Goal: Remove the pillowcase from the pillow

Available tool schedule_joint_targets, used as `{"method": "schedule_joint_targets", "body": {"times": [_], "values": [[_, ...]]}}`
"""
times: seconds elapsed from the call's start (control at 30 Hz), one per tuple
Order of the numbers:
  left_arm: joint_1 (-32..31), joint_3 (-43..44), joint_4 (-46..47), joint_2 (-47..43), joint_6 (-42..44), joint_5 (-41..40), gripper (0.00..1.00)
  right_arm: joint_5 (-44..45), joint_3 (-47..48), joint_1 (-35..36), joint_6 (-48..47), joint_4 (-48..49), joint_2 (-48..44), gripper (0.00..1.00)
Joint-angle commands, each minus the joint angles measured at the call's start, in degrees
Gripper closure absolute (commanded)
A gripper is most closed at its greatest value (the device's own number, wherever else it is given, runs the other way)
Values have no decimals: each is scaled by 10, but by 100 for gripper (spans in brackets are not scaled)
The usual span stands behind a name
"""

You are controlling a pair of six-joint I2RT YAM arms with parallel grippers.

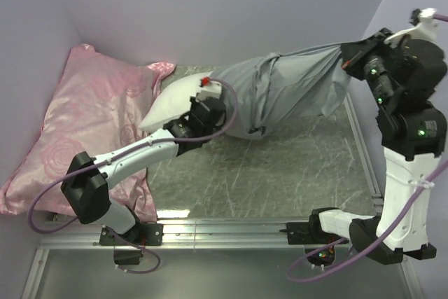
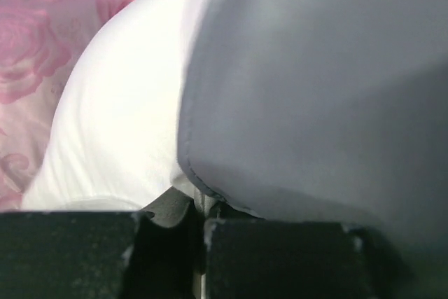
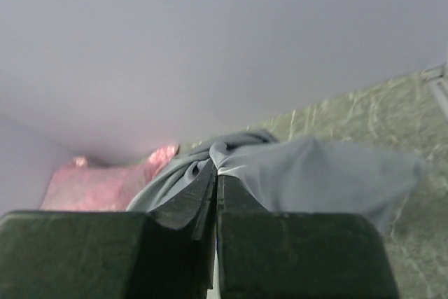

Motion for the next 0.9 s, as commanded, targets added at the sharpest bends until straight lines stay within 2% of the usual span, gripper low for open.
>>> {"method": "schedule_joint_targets", "body": {"times": [0.0, 0.13, 0.3, 0.43, 0.5, 0.6, 0.73, 0.77, 0.87], "values": [[77, 22, -84, 6, -114, 36, 99, 56, 90, -47, -12, 63, -36, 100], [150, 11, -72, 7, -159, 144, 100, 66, 135, -64, -11, 48, -28, 100], [203, -2, -59, 13, -187, 242, 100, 70, 136, -66, -10, 48, -23, 100], [275, -38, -20, 24, -212, 342, 100, 105, 133, -66, -15, 57, -35, 100], [280, -48, -8, 32, -221, 355, 100, 100, 150, -66, -15, 55, -34, 100], [281, -54, 3, 38, -233, 377, 100, 60, 160, -66, -12, 56, -27, 100], [285, -72, 14, 4, -239, 403, 100, -61, 55, -66, -10, 77, -22, 100], [285, -73, 12, -1, -240, 415, 100, -116, 35, -65, -11, 83, -8, 100], [285, -86, 19, -30, -248, 438, 100, -161, -48, -49, -29, 88, 26, 100]]}}
